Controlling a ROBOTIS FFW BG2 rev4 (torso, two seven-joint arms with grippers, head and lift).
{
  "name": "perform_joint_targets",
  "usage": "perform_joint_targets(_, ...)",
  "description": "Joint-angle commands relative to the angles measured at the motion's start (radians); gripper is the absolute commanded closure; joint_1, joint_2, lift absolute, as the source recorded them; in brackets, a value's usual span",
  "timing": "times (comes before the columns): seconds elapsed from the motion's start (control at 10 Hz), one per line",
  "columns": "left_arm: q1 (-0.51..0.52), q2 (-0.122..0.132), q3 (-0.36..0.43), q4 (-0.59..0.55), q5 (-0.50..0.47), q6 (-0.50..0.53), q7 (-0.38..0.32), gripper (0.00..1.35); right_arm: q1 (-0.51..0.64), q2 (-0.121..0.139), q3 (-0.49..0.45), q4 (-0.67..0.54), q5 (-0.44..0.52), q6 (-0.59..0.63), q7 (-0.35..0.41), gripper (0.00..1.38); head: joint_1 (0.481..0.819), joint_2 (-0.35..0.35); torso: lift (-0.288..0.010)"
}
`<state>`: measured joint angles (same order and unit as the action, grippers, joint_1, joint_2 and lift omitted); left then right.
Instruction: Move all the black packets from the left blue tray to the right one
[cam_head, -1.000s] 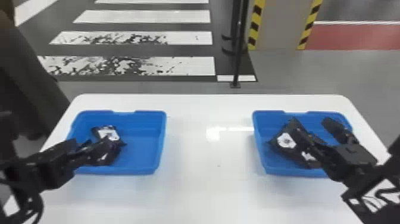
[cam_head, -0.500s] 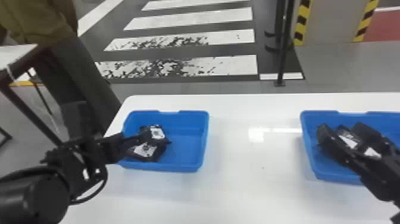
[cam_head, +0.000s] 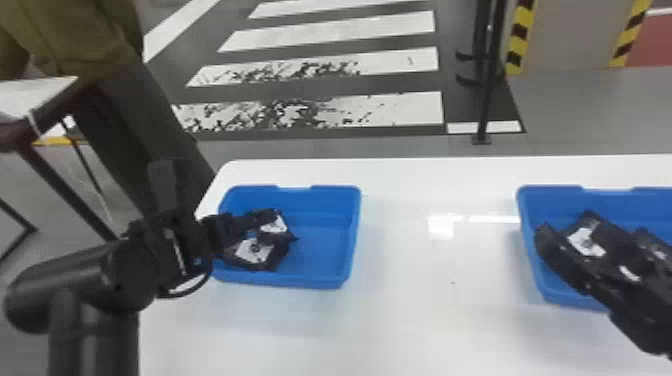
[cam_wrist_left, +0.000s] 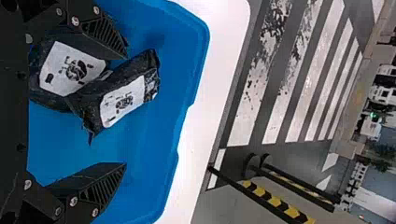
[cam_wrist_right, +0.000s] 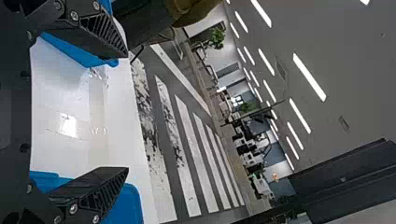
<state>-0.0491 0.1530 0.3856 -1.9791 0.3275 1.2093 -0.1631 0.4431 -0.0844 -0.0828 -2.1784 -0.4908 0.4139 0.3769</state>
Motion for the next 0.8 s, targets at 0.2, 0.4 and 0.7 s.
perform_joint_targets(0.2,-0.096,0.0,-0.021,0.144,-0.01,0.02,0.036,0.23,-0.006,0.0,-0.001,0.017,-0.026,0.023,0.007,0.17,0.695,0.235,-0.14)
perform_joint_targets(0.4,-0.15,0.007,-0.033,0.248,-0.008,-0.004,0.047,0.3,-0.009,0.0,-0.001,0.03,-0.036,0.03,0.013,0.17,0.695,0.238,-0.14)
perform_joint_targets(0.7,-0.196,0.016,-0.037,0.348,-0.004,0.033,0.048,0.8,-0.011,0.0,0.001,0.042,-0.06,0.043,0.019,0.17,0.695,0.234,-0.14)
